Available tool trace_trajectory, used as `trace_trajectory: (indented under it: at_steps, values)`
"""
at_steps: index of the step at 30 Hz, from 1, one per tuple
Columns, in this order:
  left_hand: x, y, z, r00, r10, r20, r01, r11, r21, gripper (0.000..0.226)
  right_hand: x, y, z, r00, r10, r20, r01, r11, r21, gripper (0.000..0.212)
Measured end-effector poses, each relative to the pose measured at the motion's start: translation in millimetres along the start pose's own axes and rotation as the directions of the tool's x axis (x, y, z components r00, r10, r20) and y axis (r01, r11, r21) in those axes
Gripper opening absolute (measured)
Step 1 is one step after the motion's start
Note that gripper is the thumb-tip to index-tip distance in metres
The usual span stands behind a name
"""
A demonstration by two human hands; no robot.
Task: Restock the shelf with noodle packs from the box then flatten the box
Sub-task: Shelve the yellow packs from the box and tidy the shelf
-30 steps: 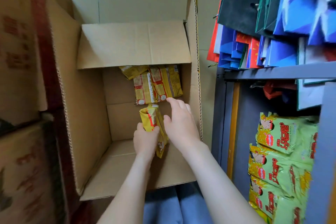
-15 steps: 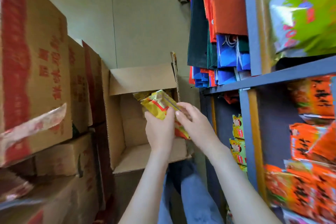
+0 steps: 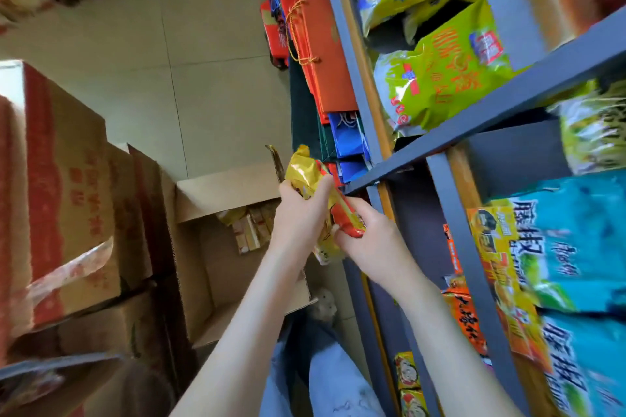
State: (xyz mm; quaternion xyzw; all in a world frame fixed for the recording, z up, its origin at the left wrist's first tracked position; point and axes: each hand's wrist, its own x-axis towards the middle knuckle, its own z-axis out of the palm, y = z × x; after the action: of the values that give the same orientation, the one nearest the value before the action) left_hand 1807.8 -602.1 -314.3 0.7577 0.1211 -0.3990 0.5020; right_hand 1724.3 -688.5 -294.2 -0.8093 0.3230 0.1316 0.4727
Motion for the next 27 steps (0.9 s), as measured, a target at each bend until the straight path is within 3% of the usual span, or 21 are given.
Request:
trace_trajectory:
  at_steps: [5,8,15,20,27]
  values:
    - [-19,23,18,0.988,0.154,0.025,-0.153,0.987,-0.052,0.046,-13,-6,-35,0.985,0.052,-0.164,-0.025,0.986,0.165,0.021]
    - [-25,25,25,0.941,0.338,0.012,-0.336,0.929,0.153,0.036,-24,-5,-55,0.965,0.136,-0.225,-0.056,0.942,0.331,0.014]
    - [-45,29,63,0.796,0.556,0.240,-0.602,0.769,0.215,0.033,-56,-5,-97,0.856,0.408,-0.316,-0.043,0.667,0.744,0.017]
    - [-49,40,81,0.767,0.549,0.331,-0.619,0.768,0.162,0.033,-65,-3,-106,0.790,0.458,-0.407,0.008,0.657,0.754,0.026]
    - [-47,54,97,0.722,0.609,0.328,-0.677,0.720,0.154,0.034,-58,-9,-121,0.749,0.448,-0.488,0.077,0.673,0.735,0.023]
